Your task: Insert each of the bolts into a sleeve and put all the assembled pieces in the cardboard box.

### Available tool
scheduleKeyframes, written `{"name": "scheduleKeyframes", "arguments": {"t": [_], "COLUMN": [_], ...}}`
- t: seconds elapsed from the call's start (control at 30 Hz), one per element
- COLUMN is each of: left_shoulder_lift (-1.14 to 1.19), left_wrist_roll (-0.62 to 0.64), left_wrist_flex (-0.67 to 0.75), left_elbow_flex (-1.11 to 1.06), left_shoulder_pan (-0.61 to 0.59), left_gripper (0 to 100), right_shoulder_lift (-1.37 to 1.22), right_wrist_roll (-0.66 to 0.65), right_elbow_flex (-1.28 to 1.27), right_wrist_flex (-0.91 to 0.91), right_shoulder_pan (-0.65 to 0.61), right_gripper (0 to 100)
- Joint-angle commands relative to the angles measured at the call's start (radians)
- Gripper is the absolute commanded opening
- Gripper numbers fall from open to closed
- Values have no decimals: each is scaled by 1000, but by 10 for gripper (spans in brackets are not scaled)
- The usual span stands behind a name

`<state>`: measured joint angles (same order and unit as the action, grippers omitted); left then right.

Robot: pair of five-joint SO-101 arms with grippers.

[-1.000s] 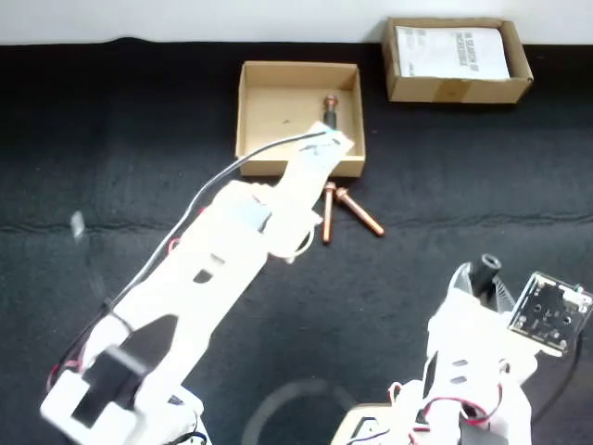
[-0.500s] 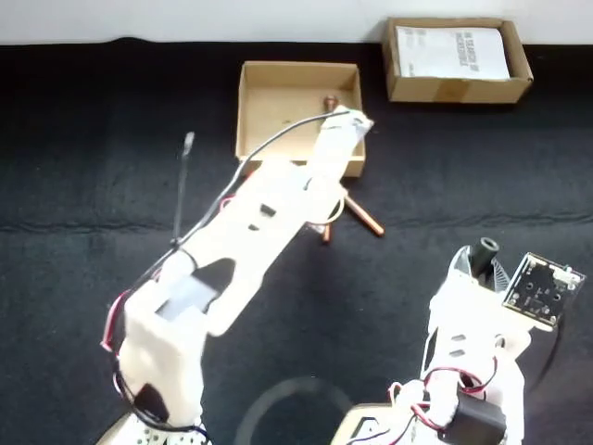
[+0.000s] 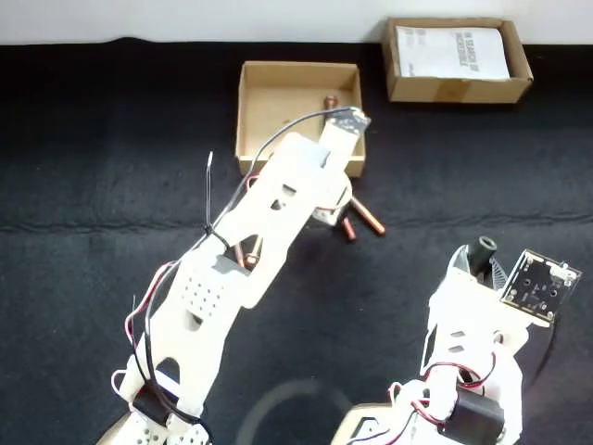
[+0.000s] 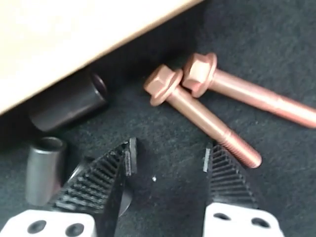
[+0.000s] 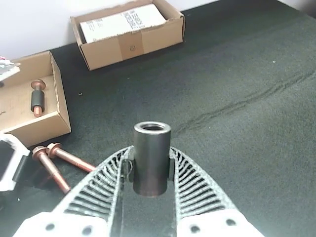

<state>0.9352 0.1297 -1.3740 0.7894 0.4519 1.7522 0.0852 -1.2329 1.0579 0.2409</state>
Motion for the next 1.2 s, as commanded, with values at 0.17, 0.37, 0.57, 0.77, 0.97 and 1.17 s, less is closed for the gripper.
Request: {"name": "scheduleKeyframes", "arguments": {"t": [0.17,0.37,0.57,0.77,0.97,1.17], "left_shoulder_lift": [16,24,94,159,191,199], "left_wrist_roll": [6,6,6,6,6,6], "left_wrist_flex": [-212,-230,-229,-144,-94,-68], "left_elbow_flex": [346,424,410,412,410,403], "left_shoulder_pan": [41,42,39,33,-1,-45], "left_gripper": [242,242,242,242,242,241], "right_shoulder_lift": [7,7,7,7,7,7], "right_wrist_roll": [-9,-9,-9,-9,-9,-8], "right_elbow_flex": [-28,-61,-61,-56,-56,-54], "right_wrist_flex": [-64,-107,-107,-105,-101,-101], "right_shoulder_pan": [12,12,12,12,13,13], "right_gripper": [8,8,8,8,8,8]}}
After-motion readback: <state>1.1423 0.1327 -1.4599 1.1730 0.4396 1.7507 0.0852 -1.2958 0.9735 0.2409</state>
